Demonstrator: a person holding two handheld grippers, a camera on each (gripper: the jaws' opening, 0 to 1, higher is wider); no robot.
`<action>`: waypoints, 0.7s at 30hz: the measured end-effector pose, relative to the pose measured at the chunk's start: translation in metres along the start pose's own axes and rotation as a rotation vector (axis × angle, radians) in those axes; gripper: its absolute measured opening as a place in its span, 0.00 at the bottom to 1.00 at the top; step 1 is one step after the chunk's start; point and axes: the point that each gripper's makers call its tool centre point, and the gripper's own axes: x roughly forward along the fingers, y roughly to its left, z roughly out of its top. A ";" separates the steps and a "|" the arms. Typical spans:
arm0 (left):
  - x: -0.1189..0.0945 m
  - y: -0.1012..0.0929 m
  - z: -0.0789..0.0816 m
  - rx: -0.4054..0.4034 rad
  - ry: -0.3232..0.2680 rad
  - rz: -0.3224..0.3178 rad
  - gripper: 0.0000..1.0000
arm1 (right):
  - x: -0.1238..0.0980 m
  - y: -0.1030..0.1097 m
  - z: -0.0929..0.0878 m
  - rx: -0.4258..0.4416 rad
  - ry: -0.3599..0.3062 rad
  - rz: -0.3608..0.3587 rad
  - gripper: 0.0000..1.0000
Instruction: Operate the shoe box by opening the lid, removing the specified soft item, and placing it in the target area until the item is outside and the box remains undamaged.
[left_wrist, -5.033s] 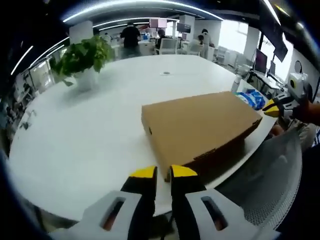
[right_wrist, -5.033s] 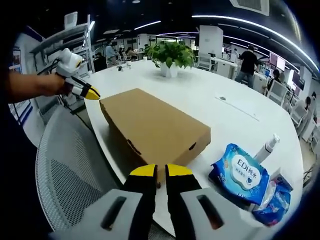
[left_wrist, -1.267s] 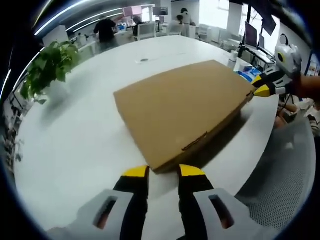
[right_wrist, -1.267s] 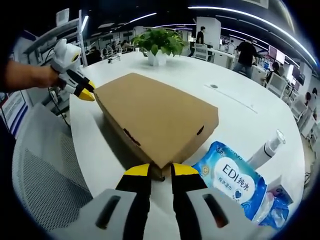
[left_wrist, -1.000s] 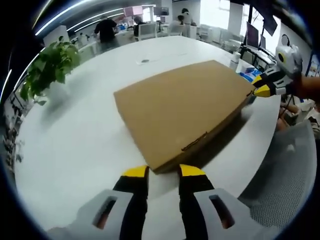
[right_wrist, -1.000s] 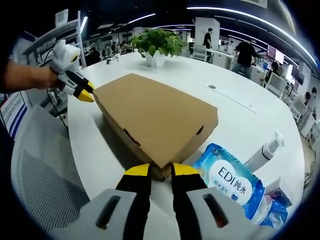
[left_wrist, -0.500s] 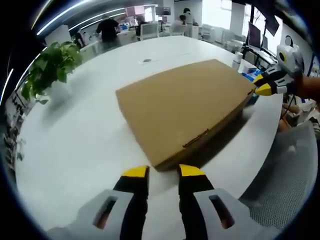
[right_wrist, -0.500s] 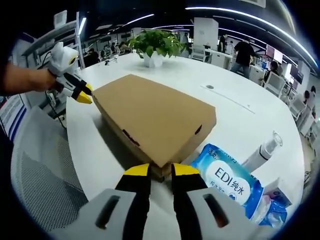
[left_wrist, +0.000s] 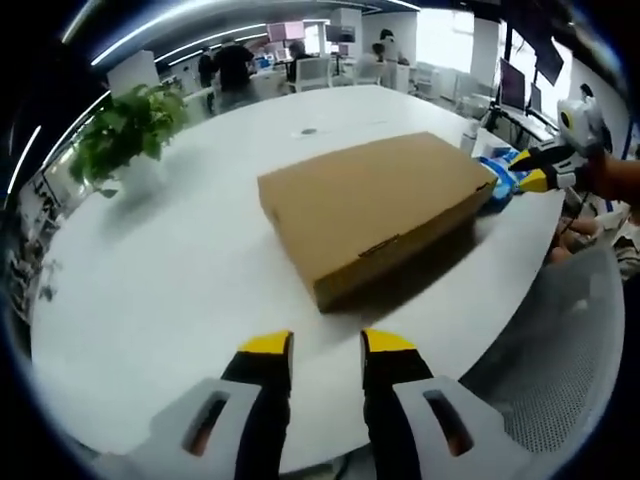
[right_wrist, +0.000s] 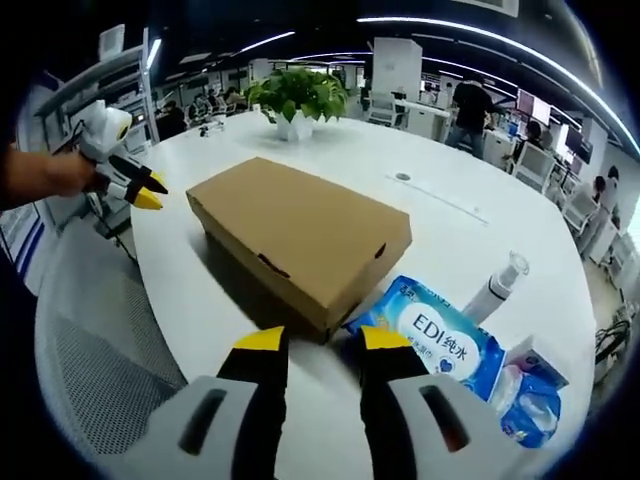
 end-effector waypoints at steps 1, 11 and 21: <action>-0.004 0.000 0.000 0.003 -0.015 0.007 0.24 | -0.003 0.002 0.000 -0.001 -0.001 -0.002 0.26; -0.028 -0.010 0.002 0.001 -0.094 -0.010 0.26 | -0.032 0.021 -0.011 -0.004 0.013 -0.041 0.29; -0.041 -0.014 0.001 0.043 -0.153 -0.067 0.45 | -0.074 0.007 -0.019 0.045 -0.004 -0.212 0.48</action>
